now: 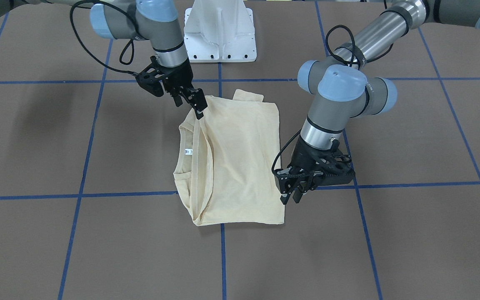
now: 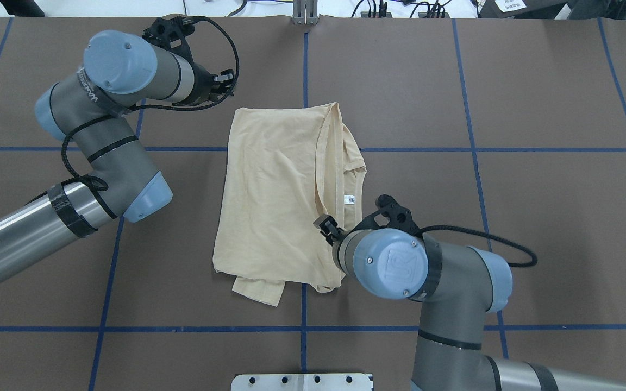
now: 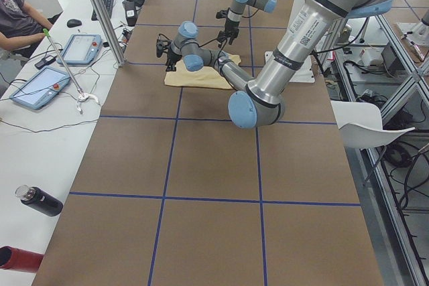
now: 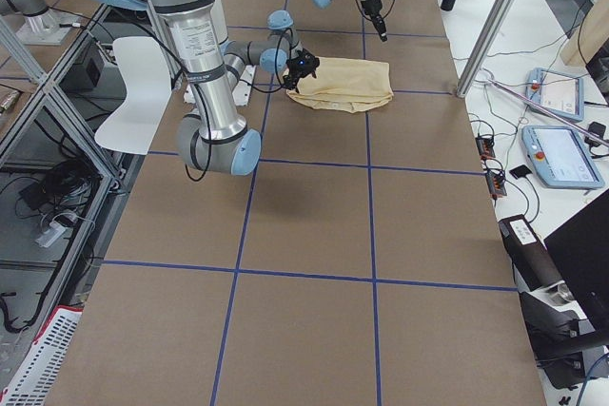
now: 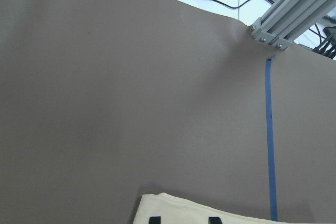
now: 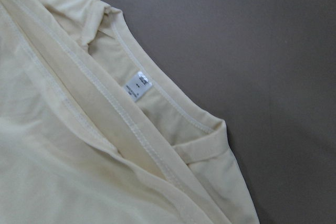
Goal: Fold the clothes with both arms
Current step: 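Lower the right gripper to the shirt's near corner by the collar and grasp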
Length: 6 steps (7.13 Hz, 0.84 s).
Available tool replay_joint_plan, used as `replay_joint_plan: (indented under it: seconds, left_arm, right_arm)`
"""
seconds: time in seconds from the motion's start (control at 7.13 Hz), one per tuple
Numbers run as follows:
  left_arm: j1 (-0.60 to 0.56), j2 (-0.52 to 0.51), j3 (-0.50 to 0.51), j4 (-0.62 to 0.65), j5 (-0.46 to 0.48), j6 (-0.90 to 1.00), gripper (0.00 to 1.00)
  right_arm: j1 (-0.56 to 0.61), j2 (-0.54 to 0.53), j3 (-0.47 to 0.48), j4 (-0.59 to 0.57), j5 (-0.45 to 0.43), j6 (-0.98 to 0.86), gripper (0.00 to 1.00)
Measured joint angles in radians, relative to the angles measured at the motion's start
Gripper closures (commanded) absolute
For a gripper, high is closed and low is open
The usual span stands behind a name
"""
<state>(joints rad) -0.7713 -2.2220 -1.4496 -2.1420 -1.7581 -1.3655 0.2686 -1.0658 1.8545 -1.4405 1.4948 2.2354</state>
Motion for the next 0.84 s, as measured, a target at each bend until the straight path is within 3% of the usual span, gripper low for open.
replay_joint_plan:
  seconds: [0.56,0.7,0.84]
  left_arm:
    - [-0.001,0.01,-0.032,0.008,-0.001,-0.013,0.58]
    - [-0.001,0.011,-0.034,0.008,-0.001,-0.014,0.58]
    - [-0.001,0.012,-0.035,0.008,-0.001,-0.015,0.58]
  right_arm:
    - [-0.052,0.002,-0.046,0.005,-0.036,0.105,0.08]
    - [-0.053,0.002,-0.061,0.013,-0.036,0.11,0.2]
    - [-0.054,0.003,-0.075,0.028,-0.036,0.114,0.41]
